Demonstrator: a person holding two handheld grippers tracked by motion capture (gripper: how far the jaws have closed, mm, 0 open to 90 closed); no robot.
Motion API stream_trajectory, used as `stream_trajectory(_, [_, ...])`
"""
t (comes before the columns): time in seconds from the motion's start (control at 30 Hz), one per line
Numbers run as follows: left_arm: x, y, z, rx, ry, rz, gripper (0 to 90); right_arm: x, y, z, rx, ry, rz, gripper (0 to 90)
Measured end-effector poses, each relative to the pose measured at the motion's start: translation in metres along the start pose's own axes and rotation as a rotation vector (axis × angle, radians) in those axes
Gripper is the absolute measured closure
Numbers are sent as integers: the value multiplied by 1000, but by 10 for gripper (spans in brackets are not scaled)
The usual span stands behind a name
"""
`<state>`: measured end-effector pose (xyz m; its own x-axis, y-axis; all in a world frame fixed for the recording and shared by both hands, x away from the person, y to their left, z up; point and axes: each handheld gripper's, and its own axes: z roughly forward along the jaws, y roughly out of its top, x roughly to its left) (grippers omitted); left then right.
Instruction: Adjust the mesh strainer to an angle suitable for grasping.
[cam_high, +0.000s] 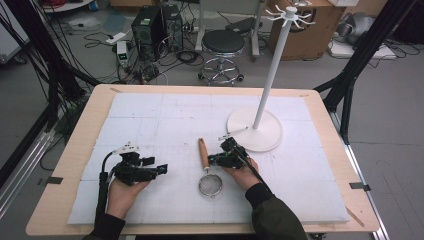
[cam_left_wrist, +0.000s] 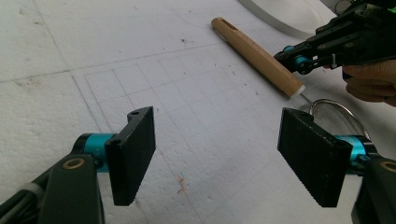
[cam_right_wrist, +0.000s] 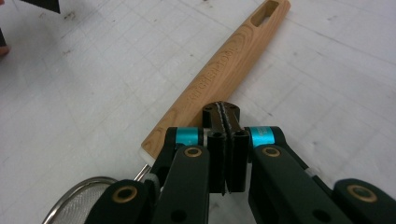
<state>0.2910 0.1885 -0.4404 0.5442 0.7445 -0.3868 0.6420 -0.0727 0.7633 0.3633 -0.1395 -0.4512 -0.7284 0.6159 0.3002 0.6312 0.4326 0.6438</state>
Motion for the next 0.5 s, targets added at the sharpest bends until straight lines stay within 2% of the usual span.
stream_trajectory(0.1, [0, 0, 0, 0, 1, -1, 283, 4, 4, 5, 13, 14, -15, 894])
stream_trajectory(0.23, [0, 0, 1, 9, 0, -1, 283, 7, 5, 8, 24, 36, -13, 893])
stream_trajectory(0.3, [0, 0, 0, 9, 0, 0, 283, 9, 6, 8, 28, 23, -43, 894])
stream_trajectory(0.43, [1, -1, -1, 8, 0, -2, 283, 7, 6, 8, 30, 31, -33, 890])
stream_trajectory(0.5, [2, -1, -2, 7, -1, -3, 283, 6, 7, 5, 14, 25, -14, 759])
